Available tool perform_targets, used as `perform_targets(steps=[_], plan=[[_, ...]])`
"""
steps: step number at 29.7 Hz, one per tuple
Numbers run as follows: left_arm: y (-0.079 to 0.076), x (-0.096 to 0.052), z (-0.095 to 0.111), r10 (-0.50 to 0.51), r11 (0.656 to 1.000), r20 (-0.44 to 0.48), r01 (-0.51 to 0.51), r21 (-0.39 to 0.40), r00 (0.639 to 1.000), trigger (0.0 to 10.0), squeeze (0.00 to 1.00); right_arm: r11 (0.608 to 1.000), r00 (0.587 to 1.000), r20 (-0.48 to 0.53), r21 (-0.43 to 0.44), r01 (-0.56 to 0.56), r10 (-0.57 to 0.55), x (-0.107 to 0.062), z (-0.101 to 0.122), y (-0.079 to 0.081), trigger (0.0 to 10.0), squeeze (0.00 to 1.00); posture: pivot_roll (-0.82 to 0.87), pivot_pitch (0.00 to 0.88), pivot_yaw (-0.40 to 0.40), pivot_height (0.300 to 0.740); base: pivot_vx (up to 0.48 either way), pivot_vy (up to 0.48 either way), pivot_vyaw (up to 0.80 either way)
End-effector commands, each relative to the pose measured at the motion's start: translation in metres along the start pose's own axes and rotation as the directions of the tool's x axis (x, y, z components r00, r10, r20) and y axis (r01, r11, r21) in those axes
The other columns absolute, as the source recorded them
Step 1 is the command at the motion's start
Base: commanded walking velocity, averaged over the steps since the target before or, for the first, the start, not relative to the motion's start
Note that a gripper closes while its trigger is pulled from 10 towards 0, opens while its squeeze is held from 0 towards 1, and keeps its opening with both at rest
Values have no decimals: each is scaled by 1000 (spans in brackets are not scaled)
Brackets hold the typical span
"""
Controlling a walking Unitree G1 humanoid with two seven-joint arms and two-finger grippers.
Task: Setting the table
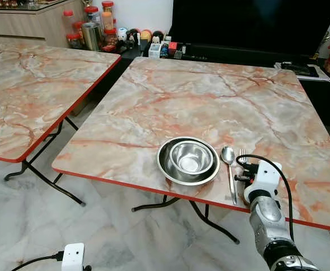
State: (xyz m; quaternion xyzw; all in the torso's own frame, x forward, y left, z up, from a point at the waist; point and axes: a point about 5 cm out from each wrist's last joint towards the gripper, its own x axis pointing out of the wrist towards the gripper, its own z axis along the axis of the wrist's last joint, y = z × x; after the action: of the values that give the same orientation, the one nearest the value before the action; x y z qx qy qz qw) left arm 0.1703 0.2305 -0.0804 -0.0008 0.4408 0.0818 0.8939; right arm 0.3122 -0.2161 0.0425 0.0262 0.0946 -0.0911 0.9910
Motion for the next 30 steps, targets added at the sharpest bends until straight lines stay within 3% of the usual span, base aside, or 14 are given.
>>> perform_targets(steps=[1, 7, 19, 30], plan=[[0, 0, 2, -1, 1000, 5, 1, -9, 1000, 10000, 0, 1000, 999, 32, 10, 0, 0, 3, 9, 0, 10000, 0, 46, 0, -22, 736, 0, 0, 0], [-1, 0, 1, -2, 1000, 3, 2, -9, 1000, 10000, 0, 1000, 999, 35, 11, 3, -4, 3, 9, 0, 10000, 0, 45, 0, -21, 736, 0, 0, 0], [-2, 0, 2, -4, 1000, 11, 4, -14, 1000, 10000, 0, 1000, 988, 152, 24, 15, -19, -1, 30, -8, 10000, 0, 41, 0, -20, 736, 0, 0, 0], [-3, 1, 5, -7, 1000, 24, 8, -22, 1000, 10000, 0, 999, 986, 163, 31, 36, -41, -8, 27, -13, 10000, 0, 33, 0, -18, 736, 0, 0, 0]])
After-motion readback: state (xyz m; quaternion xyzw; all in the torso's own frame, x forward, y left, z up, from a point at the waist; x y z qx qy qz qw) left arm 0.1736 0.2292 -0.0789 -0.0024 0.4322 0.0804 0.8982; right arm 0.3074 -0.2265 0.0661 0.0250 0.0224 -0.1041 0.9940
